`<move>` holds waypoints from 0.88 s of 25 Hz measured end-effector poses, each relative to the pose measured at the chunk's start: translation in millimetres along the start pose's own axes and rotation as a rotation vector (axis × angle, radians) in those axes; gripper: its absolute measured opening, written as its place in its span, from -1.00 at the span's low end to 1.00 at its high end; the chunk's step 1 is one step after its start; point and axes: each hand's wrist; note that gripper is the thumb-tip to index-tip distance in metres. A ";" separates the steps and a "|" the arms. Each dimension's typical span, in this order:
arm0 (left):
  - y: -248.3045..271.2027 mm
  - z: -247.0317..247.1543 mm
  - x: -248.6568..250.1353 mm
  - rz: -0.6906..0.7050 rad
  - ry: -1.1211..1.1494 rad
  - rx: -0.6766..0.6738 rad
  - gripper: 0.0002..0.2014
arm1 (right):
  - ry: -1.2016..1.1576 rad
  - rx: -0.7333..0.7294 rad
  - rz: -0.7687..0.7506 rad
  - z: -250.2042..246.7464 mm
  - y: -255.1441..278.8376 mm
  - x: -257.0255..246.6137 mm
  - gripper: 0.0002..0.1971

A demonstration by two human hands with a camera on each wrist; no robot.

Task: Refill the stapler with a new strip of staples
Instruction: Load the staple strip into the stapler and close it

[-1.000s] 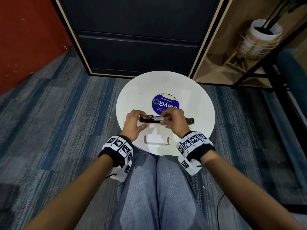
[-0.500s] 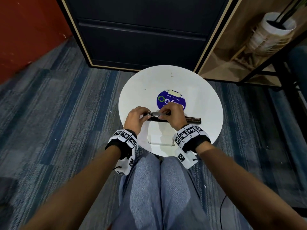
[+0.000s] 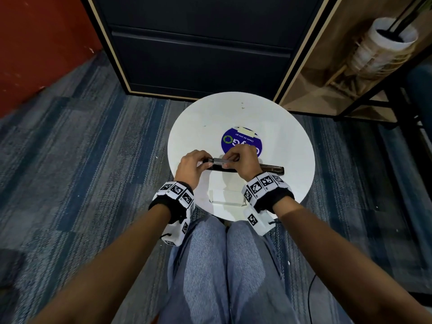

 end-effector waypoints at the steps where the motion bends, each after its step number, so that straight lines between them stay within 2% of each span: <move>1: -0.2 0.1 0.0 -0.001 -0.001 0.001 -0.85 | -0.001 -0.006 -0.004 -0.1 -0.5 -0.5 -0.80; 11: 0.2 1.3 1.5 -0.036 0.027 0.014 -0.84 | 0.056 -0.002 0.030 1.1 -1.3 -5.3 -0.79; 15: 1.7 2.2 2.3 -0.048 0.029 0.027 -0.85 | 0.166 -0.019 -0.025 2.4 1.5 -11.8 -0.80; 18: 2.2 0.9 2.4 -0.053 0.040 0.011 -0.85 | 0.290 -0.073 -0.029 0.5 7.4 -10.0 -0.62; 20: 2.8 -0.8 1.4 -0.057 0.046 0.002 -0.83 | 0.299 -0.063 0.020 -12.2 9.1 2.0 -0.45; 22: 4.5 -3.0 -0.8 -0.058 0.071 -0.018 -0.75 | 0.358 -0.056 0.080 -35.6 9.3 21.9 -0.37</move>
Point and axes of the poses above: each hand's wrist, its own y-axis away from the middle knuckle, its own z-axis out of the palm, x = y × z, and after that the axes turned 11 degrees about x, right-handed
